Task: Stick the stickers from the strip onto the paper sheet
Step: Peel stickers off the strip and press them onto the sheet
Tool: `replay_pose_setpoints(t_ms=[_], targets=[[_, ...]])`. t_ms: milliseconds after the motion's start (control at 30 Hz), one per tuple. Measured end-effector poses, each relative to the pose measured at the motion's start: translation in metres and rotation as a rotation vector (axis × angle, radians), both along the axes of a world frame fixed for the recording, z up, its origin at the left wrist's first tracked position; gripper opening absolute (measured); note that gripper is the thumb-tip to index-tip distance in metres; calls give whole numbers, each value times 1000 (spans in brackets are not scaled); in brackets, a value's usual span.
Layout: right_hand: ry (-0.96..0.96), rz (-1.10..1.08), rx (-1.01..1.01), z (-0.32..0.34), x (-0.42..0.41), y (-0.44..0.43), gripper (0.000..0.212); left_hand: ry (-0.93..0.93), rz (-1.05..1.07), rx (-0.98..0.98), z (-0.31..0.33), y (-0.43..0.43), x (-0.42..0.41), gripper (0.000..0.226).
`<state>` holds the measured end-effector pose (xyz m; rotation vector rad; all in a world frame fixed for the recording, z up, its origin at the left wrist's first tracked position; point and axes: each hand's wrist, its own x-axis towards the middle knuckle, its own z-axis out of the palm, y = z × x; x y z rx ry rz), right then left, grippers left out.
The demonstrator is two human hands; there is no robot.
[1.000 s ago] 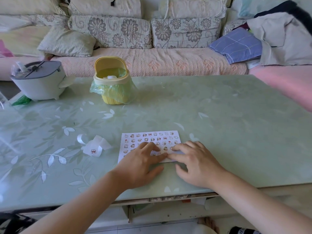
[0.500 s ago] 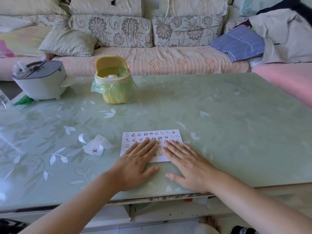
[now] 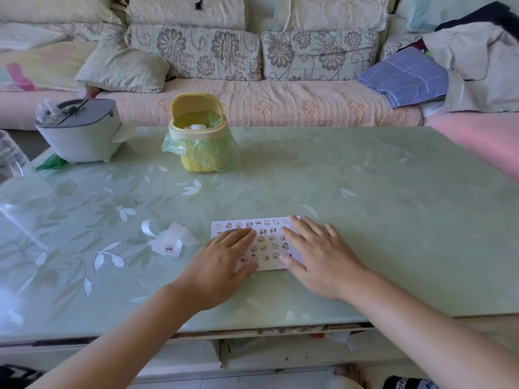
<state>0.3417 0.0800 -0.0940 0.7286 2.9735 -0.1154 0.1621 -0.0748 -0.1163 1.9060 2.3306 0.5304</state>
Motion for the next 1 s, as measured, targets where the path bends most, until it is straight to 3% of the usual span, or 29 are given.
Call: replay_pose_setpoints(t_ms=[67, 267, 500, 600, 733, 933, 1000], targets=[[80, 18, -34, 6, -15, -6, 60, 39, 24, 156, 7, -3, -5, 55], [302, -49, -380, 16, -66, -34, 33, 79, 264, 344, 28, -20, -38, 11], [403, -132, -702, 17, -117, -61, 11, 20, 501, 268, 39, -56, -71, 12], [367, -155, -820, 15, -134, -72, 15, -15, 557, 158, 39, -69, -80, 14], [298, -211, -917, 13, -151, -83, 26, -44, 474, 136, 29, -79, -85, 31], [407, -327, -1048, 18, -170, -91, 21, -287, 534, 123, 33, -76, -89, 6], [427, -362, -1113, 23, -174, -90, 19, -384, 552, 137, 37, -73, -90, 9]])
